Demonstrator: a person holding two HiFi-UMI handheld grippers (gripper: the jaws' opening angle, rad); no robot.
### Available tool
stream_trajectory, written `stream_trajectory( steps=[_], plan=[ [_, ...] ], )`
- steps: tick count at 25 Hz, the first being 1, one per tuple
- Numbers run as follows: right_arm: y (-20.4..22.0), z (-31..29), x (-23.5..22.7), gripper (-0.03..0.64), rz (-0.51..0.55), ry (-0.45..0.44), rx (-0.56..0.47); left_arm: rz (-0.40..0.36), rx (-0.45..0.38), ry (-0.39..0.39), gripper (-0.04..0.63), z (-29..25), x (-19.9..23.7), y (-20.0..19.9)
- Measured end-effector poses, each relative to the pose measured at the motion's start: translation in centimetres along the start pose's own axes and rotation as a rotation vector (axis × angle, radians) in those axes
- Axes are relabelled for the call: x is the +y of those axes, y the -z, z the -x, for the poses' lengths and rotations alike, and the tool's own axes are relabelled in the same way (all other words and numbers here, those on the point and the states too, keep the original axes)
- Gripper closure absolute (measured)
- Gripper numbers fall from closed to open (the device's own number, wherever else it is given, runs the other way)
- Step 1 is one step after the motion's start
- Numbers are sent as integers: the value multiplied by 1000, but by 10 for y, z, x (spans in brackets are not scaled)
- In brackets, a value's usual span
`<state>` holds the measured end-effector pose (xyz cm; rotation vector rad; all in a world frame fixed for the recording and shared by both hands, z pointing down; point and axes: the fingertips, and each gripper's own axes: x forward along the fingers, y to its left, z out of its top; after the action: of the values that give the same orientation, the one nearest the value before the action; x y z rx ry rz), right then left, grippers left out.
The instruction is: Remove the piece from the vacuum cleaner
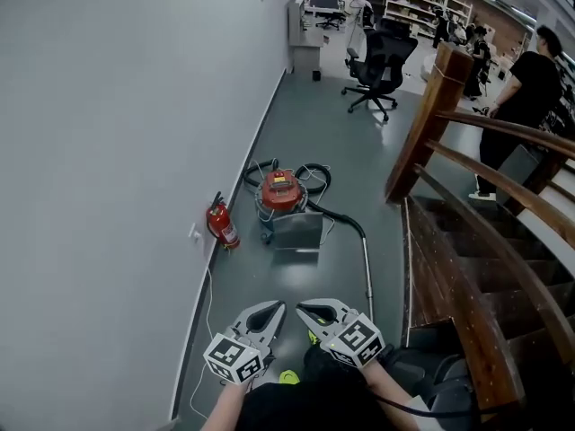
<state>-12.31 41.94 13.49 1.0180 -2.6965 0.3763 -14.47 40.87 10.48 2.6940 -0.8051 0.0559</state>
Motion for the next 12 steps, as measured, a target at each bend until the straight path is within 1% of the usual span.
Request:
stream_trajectory(
  steps=[7, 12],
  plan=[
    [-3, -13, -45, 601, -28, -32, 20, 34, 23, -1, 588, -47, 20, -2],
    [-11, -23, -83, 601, -26, -66, 23, 41, 31, -26, 588, -84, 37, -10]
  ],
)
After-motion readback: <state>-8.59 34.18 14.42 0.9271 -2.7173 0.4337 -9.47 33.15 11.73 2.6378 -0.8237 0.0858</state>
